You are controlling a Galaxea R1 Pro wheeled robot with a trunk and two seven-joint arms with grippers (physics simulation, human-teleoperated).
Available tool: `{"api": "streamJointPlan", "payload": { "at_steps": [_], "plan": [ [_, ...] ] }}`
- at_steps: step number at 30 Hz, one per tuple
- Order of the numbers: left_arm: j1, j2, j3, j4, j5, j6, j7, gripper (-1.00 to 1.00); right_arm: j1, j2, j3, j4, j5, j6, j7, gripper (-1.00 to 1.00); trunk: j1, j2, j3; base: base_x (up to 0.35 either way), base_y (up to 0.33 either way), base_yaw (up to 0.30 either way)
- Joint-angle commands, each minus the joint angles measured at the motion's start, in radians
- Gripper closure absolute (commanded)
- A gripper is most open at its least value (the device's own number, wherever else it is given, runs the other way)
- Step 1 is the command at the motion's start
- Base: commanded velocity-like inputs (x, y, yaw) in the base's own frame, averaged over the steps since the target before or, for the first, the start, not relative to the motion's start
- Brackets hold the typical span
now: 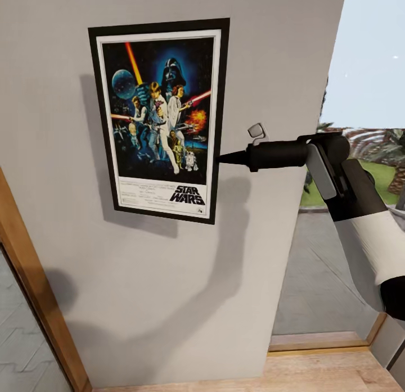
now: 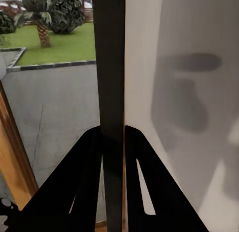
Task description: Pick up the poster from the kitchen countertop and hang it on one of the wall nails in the kitchen.
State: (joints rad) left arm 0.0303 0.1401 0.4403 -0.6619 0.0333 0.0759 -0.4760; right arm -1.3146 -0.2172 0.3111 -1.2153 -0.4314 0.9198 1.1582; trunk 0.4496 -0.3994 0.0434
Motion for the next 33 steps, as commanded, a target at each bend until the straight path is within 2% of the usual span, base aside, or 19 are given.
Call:
{"api": "streamJointPlan", "payload": {
  "at_steps": [1,5,18,33],
  "plan": [
    [0.0,-0.001,0.003,-0.002,0.004,0.008,-0.006,-1.0,0.0,-0.001,0.002,0.0,-0.006,0.007,0.002,1.0,0.0,-0.001,0.0,0.009,0.0,0.0],
    [0.0,-0.001,0.003,-0.002,0.004,0.008,-0.005,-1.0,0.0,-0.001,0.002,0.0,-0.006,0.007,0.002,1.0,0.0,-0.001,0.0,0.134,0.0,0.0],
    [0.0,-0.001,0.003,-0.002,0.004,0.008,-0.006,-1.0,0.0,-0.001,0.001,0.0,-0.006,0.007,0.002,1.0,0.0,-0.001,0.0,0.285,0.0,0.0],
    [0.0,0.001,0.005,-0.003,0.004,0.01,-0.006,-1.0,-0.019,-0.002,-0.001,-0.004,-0.005,0.007,0.002,1.0,0.0,-0.001,0.0,0.024,0.0,0.0]
  ]
}}
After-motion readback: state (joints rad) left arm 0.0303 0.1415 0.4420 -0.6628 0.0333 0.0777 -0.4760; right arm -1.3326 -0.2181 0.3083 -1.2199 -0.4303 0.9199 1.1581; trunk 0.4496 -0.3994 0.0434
